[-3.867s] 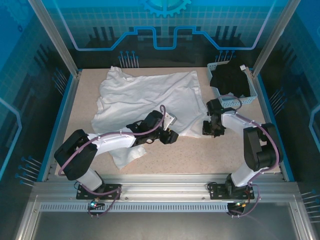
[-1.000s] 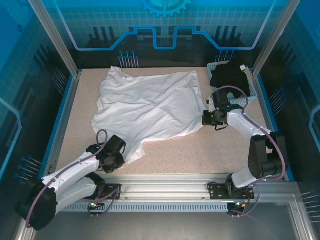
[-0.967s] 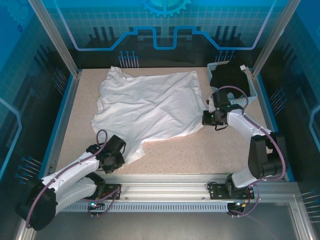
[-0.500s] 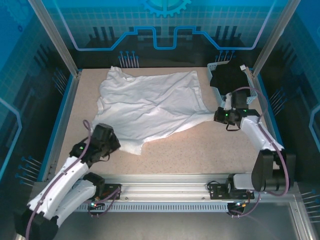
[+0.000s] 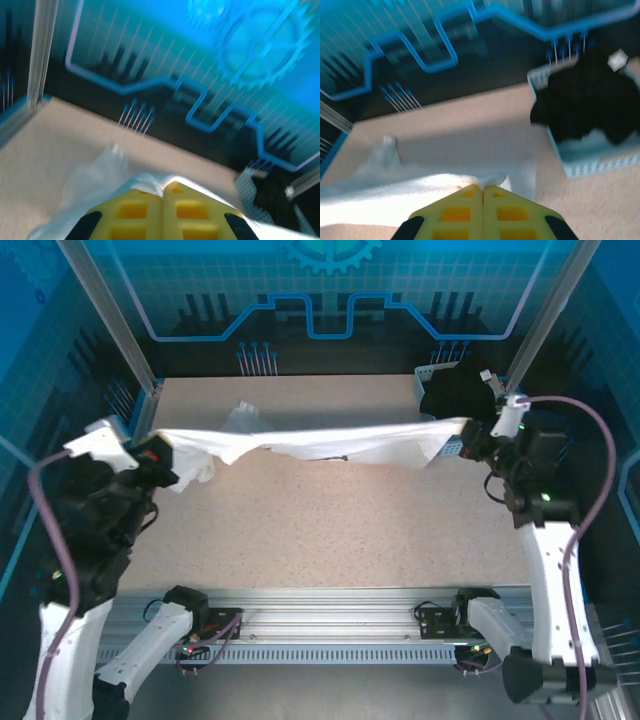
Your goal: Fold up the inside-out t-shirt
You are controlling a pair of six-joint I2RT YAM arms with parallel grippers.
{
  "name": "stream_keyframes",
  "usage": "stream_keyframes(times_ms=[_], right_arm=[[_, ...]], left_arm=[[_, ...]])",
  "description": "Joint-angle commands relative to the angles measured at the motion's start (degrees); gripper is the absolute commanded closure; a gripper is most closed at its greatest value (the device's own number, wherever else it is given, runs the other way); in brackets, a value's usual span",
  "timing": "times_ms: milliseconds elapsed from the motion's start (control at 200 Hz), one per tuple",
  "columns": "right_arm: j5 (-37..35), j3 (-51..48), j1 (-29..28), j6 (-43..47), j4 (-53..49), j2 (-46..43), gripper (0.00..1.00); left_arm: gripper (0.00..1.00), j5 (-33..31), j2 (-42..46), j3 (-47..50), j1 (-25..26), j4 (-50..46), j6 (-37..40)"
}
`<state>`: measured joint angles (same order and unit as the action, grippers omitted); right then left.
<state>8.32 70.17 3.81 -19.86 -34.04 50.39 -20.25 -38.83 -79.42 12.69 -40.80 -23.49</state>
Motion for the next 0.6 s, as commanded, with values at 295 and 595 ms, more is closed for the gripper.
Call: stream_keyframes(times_ms=[295, 595], right_arm=[[-1.3, 11.1, 0.4, -1.4, 3.1, 1.1, 1.00], [0.9, 18.7, -1.9, 1.5, 13.5, 24.0, 1.00]], left_arm=[[1.00, -6.7, -21.8, -15.2, -4.1, 6.3, 11.1], [1.00, 4.5, -45.0, -27.1, -13.3, 10.0, 8.5]])
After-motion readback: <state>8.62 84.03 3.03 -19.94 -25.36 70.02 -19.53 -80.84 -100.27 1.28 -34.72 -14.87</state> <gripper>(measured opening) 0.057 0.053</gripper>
